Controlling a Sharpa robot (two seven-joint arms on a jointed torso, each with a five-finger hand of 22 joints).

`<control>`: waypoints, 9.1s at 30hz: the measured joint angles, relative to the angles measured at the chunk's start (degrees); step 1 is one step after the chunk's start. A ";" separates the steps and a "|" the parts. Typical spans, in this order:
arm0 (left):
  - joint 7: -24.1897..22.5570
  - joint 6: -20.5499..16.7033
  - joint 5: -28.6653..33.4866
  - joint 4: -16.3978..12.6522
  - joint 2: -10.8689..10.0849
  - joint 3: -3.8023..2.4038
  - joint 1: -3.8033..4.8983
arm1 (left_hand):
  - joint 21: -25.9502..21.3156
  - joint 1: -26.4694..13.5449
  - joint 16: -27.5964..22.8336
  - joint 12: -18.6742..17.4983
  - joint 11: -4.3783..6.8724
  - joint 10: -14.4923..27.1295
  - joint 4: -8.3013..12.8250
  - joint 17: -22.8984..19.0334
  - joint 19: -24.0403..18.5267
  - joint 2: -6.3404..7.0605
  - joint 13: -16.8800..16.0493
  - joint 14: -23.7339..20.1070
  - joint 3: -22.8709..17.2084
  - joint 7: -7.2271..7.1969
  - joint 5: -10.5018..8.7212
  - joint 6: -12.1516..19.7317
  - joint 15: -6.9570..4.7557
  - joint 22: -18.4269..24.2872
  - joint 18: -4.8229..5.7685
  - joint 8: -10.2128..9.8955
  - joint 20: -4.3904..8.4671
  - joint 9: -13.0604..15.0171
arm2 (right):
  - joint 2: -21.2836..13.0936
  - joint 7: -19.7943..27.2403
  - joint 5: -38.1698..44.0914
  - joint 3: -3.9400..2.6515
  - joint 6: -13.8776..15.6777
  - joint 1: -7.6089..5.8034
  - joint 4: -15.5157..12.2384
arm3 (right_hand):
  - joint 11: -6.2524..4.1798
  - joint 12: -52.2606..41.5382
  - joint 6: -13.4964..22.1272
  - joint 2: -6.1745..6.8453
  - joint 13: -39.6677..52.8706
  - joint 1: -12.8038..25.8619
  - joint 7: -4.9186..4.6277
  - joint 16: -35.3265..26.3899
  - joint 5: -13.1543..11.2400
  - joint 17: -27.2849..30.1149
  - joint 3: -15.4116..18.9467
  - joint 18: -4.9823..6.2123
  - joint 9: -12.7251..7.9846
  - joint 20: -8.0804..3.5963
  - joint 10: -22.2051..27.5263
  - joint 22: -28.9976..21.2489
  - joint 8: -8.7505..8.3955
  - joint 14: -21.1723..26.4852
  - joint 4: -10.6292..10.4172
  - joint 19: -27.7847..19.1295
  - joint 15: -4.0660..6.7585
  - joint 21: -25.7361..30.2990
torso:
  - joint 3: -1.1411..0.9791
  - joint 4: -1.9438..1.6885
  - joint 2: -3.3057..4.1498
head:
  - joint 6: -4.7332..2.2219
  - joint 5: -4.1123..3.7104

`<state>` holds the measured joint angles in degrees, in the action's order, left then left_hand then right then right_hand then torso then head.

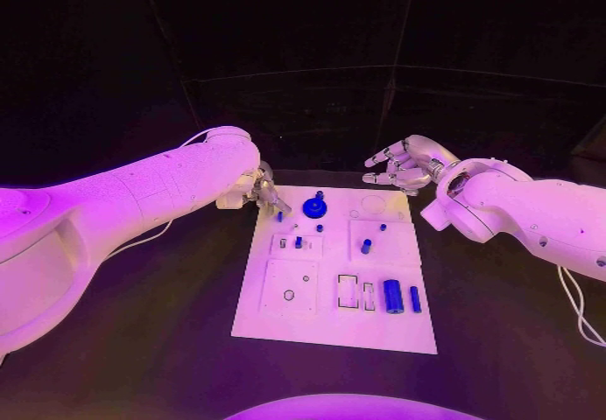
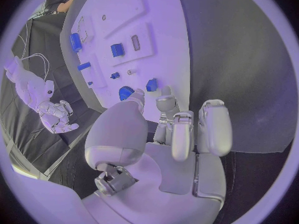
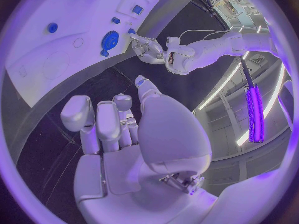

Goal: Assemble the parts on the task board

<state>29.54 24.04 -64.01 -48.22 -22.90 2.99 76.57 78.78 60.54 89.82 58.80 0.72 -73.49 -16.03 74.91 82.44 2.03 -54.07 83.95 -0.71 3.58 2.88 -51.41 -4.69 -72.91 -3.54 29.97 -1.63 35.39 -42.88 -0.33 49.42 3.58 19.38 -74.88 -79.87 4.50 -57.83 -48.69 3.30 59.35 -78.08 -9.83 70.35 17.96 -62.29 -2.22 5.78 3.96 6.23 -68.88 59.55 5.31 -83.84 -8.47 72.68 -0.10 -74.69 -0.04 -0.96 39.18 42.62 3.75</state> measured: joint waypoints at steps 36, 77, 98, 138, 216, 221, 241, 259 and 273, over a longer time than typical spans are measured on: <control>-1.34 0.71 -0.23 -0.89 0.00 -0.01 -0.09 | 0.00 3.21 0.00 0.22 0.00 0.00 1.26 0.00 0.00 -2.14 0.02 0.00 1.26 0.00 0.00 -0.81 0.00 -0.25 0.00 0.00 0.00 -0.60 | 0.36 -0.07 -0.02 0.00 -0.73 0.00 0.34 | 0.00 0.00 0.00 0.00 0.02 0.00 0.01 0.01 0.22 -0.01 0.00 0.00 0.00 0.00 0.00 -0.06 0.00 0.00 0.00 0.00 0.00 -0.01 | 0.00 -0.04 -0.04 | 0.51 -0.06; -3.22 -5.29 4.28 -5.81 -3.42 0.00 -0.09 | -0.63 11.12 0.00 -0.85 0.27 0.72 9.96 0.00 -0.20 -4.06 1.76 0.13 -20.45 -0.09 -0.28 0.36 0.13 0.07 0.00 1.68 -0.20 -0.13 | 0.78 -0.92 -0.02 0.01 -1.86 0.00 1.21 | -0.10 0.00 0.00 -0.53 -0.88 -1.60 0.01 -0.59 10.55 -0.05 -0.02 0.00 0.00 0.00 0.52 -0.46 0.46 0.00 -0.31 0.00 0.00 0.64 | -0.04 -0.16 -0.15 | 0.63 0.44; -3.94 -17.37 6.29 -26.55 -16.54 1.76 -2.08 | -0.63 6.56 0.00 -1.12 0.31 0.28 11.76 0.00 -0.19 -1.02 3.36 0.11 -28.40 -0.10 0.28 0.75 0.10 -0.43 0.00 4.01 -0.20 0.81 | 0.35 0.74 0.00 0.02 -0.43 0.03 1.23 | -0.21 2.70 0.00 -0.84 -3.72 -1.91 0.00 -1.13 10.87 0.41 -0.56 0.00 0.00 0.00 2.26 -1.05 0.83 0.00 -0.12 0.00 0.00 1.10 | 0.14 -0.76 -0.56 | 1.41 0.92; -4.51 -20.12 0.61 -31.02 -17.86 2.89 -4.81 | -0.63 5.97 0.00 -1.35 0.28 0.30 13.11 0.00 -0.19 -0.44 3.59 0.10 -30.39 -0.13 0.36 0.71 0.10 -0.65 0.00 4.08 -0.20 0.83 | -0.13 2.77 -0.43 0.03 4.28 0.09 1.14 | -0.30 0.60 0.00 -0.76 -1.72 -2.44 0.01 -0.64 10.87 -0.99 -1.06 0.00 0.08 -0.33 0.70 0.17 1.12 -0.21 -0.23 0.33 0.21 0.82 | 0.06 -0.81 -0.58 | 2.12 1.02; -1.10 -18.64 0.59 -28.05 -15.49 2.92 -4.68 | 0.73 -7.15 0.00 2.00 1.65 -3.50 9.17 0.00 1.23 4.14 0.25 -0.11 -17.00 -2.36 1.12 -5.42 -0.53 -2.01 0.01 5.15 0.82 -3.10 | 0.57 3.36 -1.80 0.04 4.69 0.14 1.97 | -0.30 0.81 0.00 0.84 -2.96 -0.84 0.01 -1.30 6.35 -0.11 0.40 -0.01 0.06 -0.32 0.71 -0.88 1.12 -0.20 -2.09 0.32 0.20 1.05 | 0.03 -0.82 -0.62 | 2.78 0.77; -1.06 -18.67 0.60 -27.91 -15.48 2.92 -4.67 | 0.73 -5.78 0.00 2.00 1.64 -3.50 8.31 0.00 1.23 3.11 0.18 0.09 -13.65 -2.36 0.91 -5.42 -0.73 -2.01 0.00 5.15 0.81 -3.73 | 0.56 3.40 -1.82 0.04 4.68 0.14 1.97 | -0.30 0.82 0.00 0.84 -2.98 -0.84 0.01 -1.30 6.20 -0.11 0.46 -0.01 0.06 -0.32 0.71 -0.90 1.12 -0.20 -2.03 0.32 0.20 1.05 | 0.06 -0.82 -0.63 | 2.70 0.77; -9.67 -29.74 8.58 -28.00 -17.04 2.77 -4.25 | -20.67 2.97 -9.42 -12.28 -2.23 11.35 2.57 -0.47 -10.68 -0.35 16.43 0.08 -2.42 2.22 0.92 4.28 2.20 19.41 -4.13 1.46 -1.78 -9.03 | 0.95 3.42 -1.60 0.04 4.58 0.14 2.52 | -0.30 0.82 0.00 0.38 -3.07 -0.38 0.01 -1.30 6.20 -0.10 0.64 -0.01 0.06 -0.32 0.71 -0.96 1.12 -0.20 -2.21 0.32 0.20 1.29 | 0.12 -0.76 -0.59 | 1.65 0.19; -33.07 -36.23 3.03 -21.86 -10.15 2.88 -4.43 | -35.91 21.35 -19.57 -31.38 -6.05 21.65 14.04 -15.81 -14.20 2.66 38.13 -5.33 -14.09 5.53 0.92 1.58 5.59 32.96 -6.22 -11.24 -4.95 -24.38 | 1.08 3.47 -1.47 0.04 4.16 0.17 2.56 | -0.30 0.82 0.00 0.38 -3.65 -0.38 0.01 -1.79 6.51 0.24 0.96 0.00 0.05 -0.32 0.71 -1.25 1.34 -0.20 -2.22 0.32 0.20 1.29 | 0.02 -0.76 -0.53 | 0.98 -1.01; -34.69 -33.03 -8.40 -16.57 -4.97 4.02 -4.86 | -23.62 19.67 -12.27 -35.28 -6.28 20.58 15.00 -7.85 -6.47 4.75 44.66 -0.36 -14.54 5.25 0.93 -1.09 5.47 20.81 -5.29 -14.86 -4.73 -28.14 | 1.44 3.45 -1.44 0.04 3.97 0.17 2.47 | -0.30 0.82 0.00 0.14 -3.76 -0.63 0.01 -1.79 6.71 0.24 0.96 0.00 0.05 -0.32 0.71 -1.31 1.33 -0.20 -2.22 0.32 0.20 1.51 | 0.01 -0.76 -0.56 | 0.85 -1.31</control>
<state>-5.15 -9.00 -72.41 -64.79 -27.86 7.02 71.71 55.16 80.21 77.56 23.52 -5.56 -52.90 -1.03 67.06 75.97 6.78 -9.40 83.60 -15.25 8.83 3.81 -52.50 0.79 -52.10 -8.83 15.10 -6.37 7.25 -41.44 3.13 47.97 3.62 23.34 -74.71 -77.41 4.20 -57.02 -48.69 3.44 55.58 -78.71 -9.83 68.56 24.68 -62.05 -1.26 5.78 4.01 5.91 -68.17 58.24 6.64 -84.04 -10.69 73.00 0.10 -73.18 -0.03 -1.72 38.62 43.47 2.44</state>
